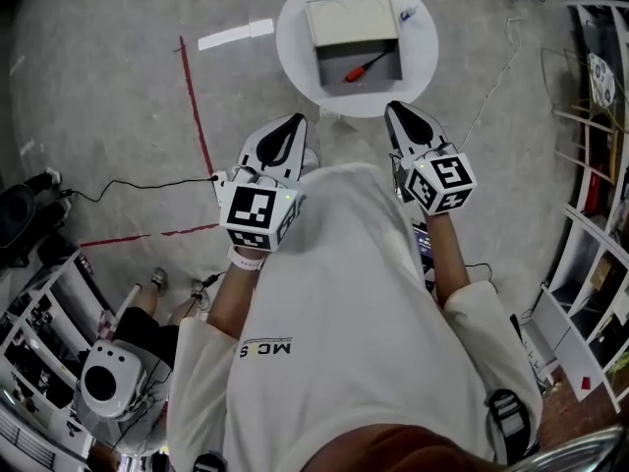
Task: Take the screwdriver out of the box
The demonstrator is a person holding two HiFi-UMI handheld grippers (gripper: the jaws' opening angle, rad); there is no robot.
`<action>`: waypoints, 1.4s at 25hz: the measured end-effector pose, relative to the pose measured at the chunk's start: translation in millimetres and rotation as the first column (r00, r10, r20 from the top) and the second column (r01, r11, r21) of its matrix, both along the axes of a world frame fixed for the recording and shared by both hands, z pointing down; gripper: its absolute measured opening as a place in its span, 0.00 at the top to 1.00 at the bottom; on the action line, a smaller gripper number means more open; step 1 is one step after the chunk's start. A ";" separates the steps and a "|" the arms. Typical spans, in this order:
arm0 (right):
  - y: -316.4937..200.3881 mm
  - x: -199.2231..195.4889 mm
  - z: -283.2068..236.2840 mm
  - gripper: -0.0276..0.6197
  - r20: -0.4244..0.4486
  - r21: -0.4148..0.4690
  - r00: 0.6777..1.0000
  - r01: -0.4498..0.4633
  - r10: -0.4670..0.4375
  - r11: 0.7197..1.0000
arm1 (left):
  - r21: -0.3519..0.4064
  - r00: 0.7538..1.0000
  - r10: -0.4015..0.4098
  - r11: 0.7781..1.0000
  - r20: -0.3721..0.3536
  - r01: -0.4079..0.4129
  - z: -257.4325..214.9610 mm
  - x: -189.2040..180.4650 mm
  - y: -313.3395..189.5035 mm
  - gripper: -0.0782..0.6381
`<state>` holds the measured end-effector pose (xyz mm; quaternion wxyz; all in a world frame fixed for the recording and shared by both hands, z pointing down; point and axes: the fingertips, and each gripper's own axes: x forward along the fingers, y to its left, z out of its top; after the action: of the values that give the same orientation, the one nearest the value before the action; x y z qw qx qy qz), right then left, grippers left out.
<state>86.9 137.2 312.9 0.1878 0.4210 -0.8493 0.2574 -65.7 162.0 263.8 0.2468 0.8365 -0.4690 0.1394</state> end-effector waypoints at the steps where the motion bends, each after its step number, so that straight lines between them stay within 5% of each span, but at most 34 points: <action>1: -10.3 0.9 3.8 0.83 0.003 -0.007 1.000 0.009 -0.009 1.000 | 0.000 1.000 -0.001 1.000 0.012 0.001 -0.2 0.7 -9.1 0.88; 16: -110.5 5.2 77.8 0.83 0.009 -0.143 0.997 0.071 -0.071 0.987 | -0.063 0.994 -0.011 0.998 0.112 0.018 23.0 13.6 -108.1 0.88; 26: -128.0 8.5 126.2 0.82 -0.028 -0.257 0.999 -0.031 0.025 0.966 | -0.149 0.993 0.066 0.988 0.101 -0.050 65.0 31.4 -124.5 0.88; 35: -126.4 9.9 180.7 0.76 -0.063 -0.383 0.990 -0.141 0.126 0.913 | -0.209 0.991 0.095 0.975 0.095 -0.073 104.9 32.7 -127.6 0.88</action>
<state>96.8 10.8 493.6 0.2649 0.4373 -0.7474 0.4242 -33.0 34.4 368.7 0.3006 0.8172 -0.4287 0.2409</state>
